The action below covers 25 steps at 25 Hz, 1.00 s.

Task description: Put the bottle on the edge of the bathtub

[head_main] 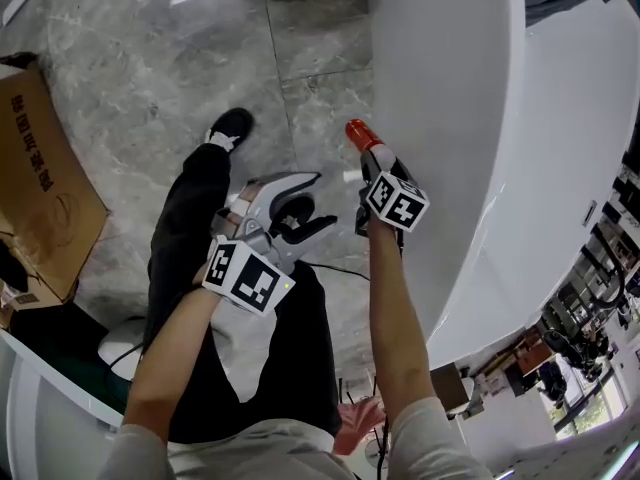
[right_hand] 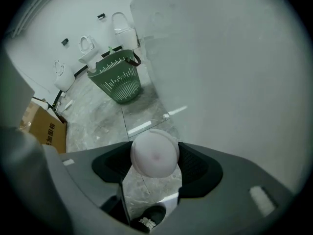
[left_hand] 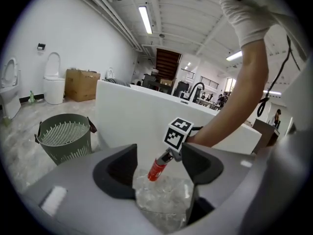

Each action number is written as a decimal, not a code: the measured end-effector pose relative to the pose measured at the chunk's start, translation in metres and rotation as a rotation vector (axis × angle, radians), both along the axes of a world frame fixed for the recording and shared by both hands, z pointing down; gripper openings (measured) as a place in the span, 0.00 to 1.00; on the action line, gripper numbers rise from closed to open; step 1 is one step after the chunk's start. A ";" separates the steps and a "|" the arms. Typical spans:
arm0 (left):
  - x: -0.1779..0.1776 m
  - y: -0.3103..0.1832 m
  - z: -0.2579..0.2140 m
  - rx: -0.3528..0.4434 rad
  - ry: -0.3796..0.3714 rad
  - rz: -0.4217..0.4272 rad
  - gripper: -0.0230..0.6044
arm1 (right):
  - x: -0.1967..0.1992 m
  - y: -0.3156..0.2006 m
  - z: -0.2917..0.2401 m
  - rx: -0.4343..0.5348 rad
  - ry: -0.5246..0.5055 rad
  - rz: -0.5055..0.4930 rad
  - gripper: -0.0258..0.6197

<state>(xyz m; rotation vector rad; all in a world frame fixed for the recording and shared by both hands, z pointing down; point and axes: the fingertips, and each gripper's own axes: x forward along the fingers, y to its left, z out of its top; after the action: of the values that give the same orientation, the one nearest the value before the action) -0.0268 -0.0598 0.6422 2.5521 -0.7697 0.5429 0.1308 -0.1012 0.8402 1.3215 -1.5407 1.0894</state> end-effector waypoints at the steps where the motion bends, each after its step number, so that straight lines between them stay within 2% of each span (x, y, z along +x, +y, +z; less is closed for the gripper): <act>1: 0.000 0.001 0.004 0.003 -0.007 -0.001 0.57 | 0.002 -0.001 0.008 -0.004 0.001 0.003 0.47; 6: -0.006 -0.007 0.008 0.049 -0.010 -0.035 0.57 | 0.013 -0.007 0.048 -0.016 0.015 0.028 0.47; 10: -0.011 -0.010 0.014 0.054 -0.006 -0.069 0.57 | 0.022 -0.008 0.077 -0.030 0.036 0.045 0.47; 13: -0.010 -0.008 0.021 0.058 -0.014 -0.063 0.57 | 0.025 -0.009 0.093 -0.033 0.048 0.055 0.47; 18: -0.005 0.003 0.025 0.122 -0.082 -0.024 0.57 | 0.025 -0.006 0.116 -0.045 0.063 0.062 0.47; 21: -0.010 0.007 0.031 0.110 -0.082 -0.039 0.57 | 0.022 -0.005 0.125 -0.051 0.069 0.063 0.47; 25: -0.018 0.012 0.038 0.131 -0.136 -0.047 0.57 | 0.017 -0.002 0.133 -0.054 0.072 0.053 0.47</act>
<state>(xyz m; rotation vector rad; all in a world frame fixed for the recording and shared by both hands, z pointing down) -0.0449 -0.0477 0.6798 2.6297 -0.9389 0.6765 0.1476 -0.1028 0.9731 1.3569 -1.4214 1.0963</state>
